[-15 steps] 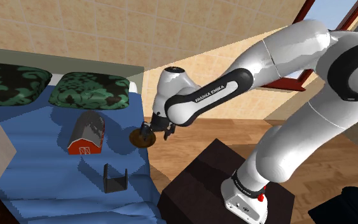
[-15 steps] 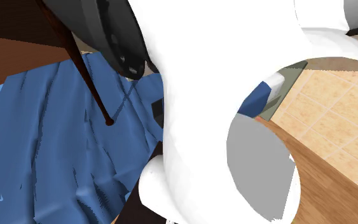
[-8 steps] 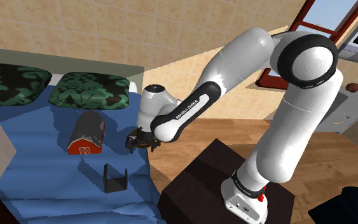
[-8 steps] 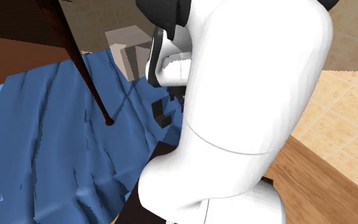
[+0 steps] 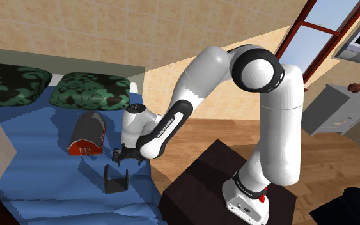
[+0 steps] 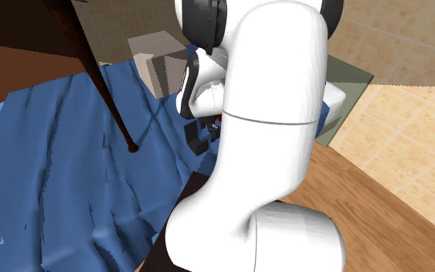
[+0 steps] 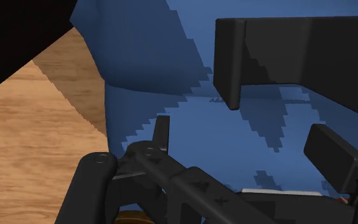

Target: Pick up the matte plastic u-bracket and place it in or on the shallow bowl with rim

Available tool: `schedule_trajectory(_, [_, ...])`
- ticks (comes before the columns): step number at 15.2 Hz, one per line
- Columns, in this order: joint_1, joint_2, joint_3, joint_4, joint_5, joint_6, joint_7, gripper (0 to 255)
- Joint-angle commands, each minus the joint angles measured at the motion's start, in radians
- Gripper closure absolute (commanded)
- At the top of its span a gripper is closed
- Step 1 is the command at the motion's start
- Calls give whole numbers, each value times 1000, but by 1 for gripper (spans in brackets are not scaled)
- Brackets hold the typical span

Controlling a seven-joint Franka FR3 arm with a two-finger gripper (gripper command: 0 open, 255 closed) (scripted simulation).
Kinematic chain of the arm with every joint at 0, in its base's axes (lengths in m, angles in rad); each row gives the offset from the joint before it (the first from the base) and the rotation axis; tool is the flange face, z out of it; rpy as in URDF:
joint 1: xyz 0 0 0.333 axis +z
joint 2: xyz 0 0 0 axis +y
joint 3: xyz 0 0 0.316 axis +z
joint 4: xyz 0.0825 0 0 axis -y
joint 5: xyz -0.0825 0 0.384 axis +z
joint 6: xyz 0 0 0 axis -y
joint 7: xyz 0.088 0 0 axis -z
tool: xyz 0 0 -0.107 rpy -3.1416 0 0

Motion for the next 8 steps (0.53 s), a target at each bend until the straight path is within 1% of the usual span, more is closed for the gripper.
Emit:
schedule_trajectory(1, [26, 52, -19, 39, -11, 12, 28, 0])
schedule_trajectory(8, [60, 156, -56, 79, -36, 78, 48, 0])
